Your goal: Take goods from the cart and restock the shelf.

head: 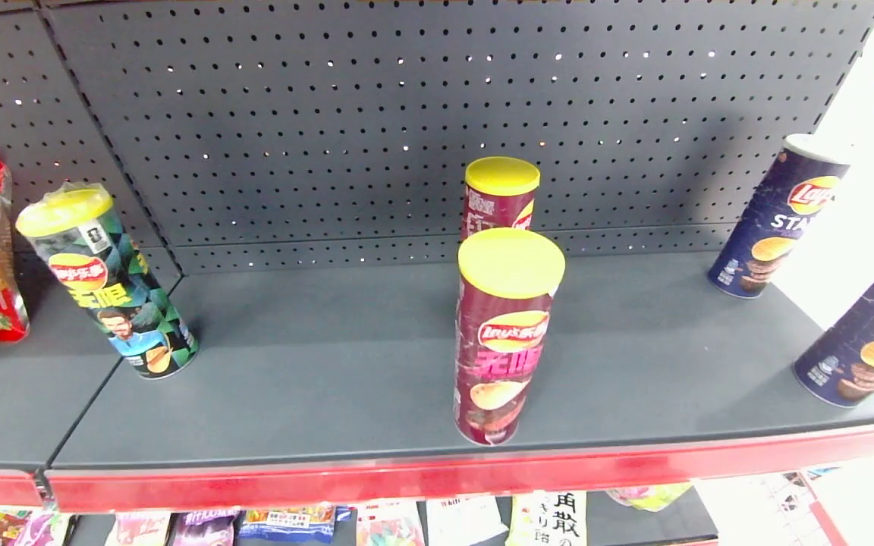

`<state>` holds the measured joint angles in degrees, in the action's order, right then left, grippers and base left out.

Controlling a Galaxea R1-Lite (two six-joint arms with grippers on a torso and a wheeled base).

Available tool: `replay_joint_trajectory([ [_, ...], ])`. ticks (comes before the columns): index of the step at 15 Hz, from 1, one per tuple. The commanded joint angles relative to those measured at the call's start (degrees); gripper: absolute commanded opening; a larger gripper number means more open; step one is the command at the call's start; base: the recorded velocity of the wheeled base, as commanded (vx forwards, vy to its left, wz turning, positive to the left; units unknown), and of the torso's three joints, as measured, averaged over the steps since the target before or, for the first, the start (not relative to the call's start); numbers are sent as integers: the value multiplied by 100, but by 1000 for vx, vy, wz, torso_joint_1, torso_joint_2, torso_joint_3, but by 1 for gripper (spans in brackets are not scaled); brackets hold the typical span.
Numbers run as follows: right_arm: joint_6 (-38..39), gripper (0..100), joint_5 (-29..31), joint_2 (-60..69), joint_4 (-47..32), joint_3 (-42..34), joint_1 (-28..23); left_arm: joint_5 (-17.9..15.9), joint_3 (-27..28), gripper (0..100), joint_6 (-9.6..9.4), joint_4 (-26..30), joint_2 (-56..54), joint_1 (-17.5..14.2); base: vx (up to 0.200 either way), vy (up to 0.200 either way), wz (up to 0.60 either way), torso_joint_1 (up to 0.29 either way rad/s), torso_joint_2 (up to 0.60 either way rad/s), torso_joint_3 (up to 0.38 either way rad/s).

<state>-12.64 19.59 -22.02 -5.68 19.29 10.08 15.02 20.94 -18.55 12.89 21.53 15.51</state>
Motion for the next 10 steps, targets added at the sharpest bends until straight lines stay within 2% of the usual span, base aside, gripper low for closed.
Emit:
replay_joint_trajectory([
  [1, -10, 100, 1, 110, -3, -13, 11, 1, -11, 100, 1, 3, 27, 5, -200, 0, 0, -12, 2, 2],
  [6, -28, 100, 10, 391, -232, -13, 11, -17, -161, 100, 1, 3, -123, 5, -200, 0, 0, 1, 1, 0],
  [10, -28, 100, 10, 417, -249, -13, 11, -17, -240, 100, -25, 3, -307, 14, 0, 0, 0, 0, 0, 0],
])
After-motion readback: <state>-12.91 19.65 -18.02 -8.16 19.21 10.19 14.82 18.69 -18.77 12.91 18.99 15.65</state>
